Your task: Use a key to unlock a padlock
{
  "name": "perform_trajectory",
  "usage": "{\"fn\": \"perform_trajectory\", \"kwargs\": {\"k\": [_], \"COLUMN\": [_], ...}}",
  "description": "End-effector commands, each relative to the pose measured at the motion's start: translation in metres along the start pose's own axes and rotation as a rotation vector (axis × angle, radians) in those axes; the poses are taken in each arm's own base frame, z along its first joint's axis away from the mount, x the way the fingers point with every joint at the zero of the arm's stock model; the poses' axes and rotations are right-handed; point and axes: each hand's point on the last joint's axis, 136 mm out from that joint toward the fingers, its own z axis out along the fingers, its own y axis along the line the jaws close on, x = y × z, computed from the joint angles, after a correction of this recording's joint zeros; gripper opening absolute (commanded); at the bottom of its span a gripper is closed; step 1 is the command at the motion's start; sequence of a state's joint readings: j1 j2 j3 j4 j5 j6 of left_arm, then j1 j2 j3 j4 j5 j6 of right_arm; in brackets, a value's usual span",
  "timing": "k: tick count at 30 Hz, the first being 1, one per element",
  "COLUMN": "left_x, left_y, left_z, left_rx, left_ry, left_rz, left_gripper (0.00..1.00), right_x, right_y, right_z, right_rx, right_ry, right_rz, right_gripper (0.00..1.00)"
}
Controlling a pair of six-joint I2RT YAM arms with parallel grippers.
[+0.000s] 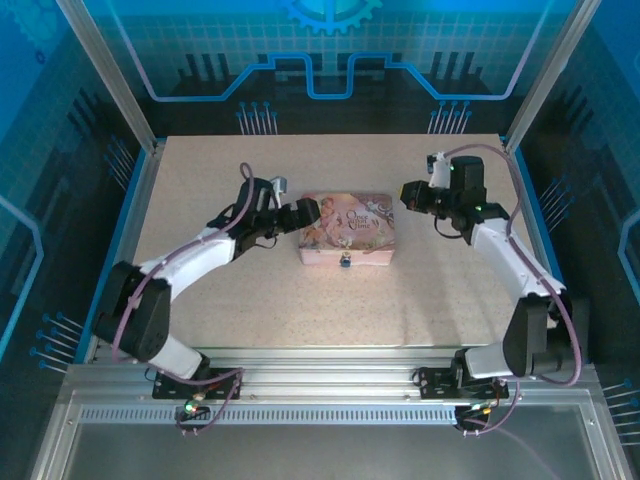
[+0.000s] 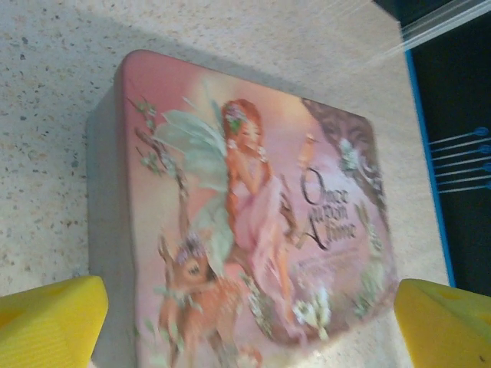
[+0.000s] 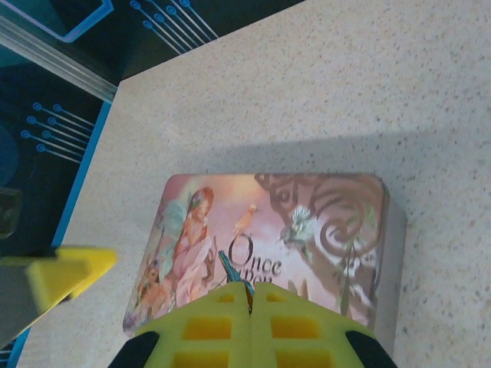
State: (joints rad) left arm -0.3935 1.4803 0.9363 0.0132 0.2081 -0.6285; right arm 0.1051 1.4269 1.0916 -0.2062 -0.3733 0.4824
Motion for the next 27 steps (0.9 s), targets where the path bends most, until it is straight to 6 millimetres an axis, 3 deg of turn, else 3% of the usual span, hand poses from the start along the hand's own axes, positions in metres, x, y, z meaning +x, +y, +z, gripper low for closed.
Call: {"fn": "perform_trajectory", "kwargs": {"k": [1, 5, 10, 16, 24, 27], "left_x": [0.02, 0.05, 0.079, 0.099, 0.119, 0.124], "left_y": [-0.015, -0.027, -0.032, -0.04, -0.051, -0.046], "left_z": [-0.018, -0.03, -0.028, -0.011, 0.004, 0.015], "left_rx": [0.062, 0.102, 0.147, 0.217, 0.269, 0.245], "left_ry": [0.016, 0.013, -0.011, -0.036, -0.115, -0.104], "left_rz": [0.043, 0.118, 0.161, 0.161, 0.288, 0.301], "left_gripper": [0.99, 0.99, 0.99, 0.99, 0.99, 0.99], "right_x": [-0.007, -0.017, -0.024, -0.025, -0.029, -0.031], "right_y": [-0.002, -0.004, -0.007, -0.014, -0.025, -0.028], "right_z": [0.017, 0.04, 0.065, 0.09, 0.104, 0.111], "right_rx": [0.043, 0.057, 0.067, 0.096, 0.138, 0.153], "right_ry": [0.028, 0.047, 0.07, 0.099, 0.099, 0.109], "right_rz": [-0.039, -0.051, -0.056, -0.064, -0.074, -0.081], "right_gripper": [0.0, 0.0, 0.0, 0.0, 0.0, 0.0]}}
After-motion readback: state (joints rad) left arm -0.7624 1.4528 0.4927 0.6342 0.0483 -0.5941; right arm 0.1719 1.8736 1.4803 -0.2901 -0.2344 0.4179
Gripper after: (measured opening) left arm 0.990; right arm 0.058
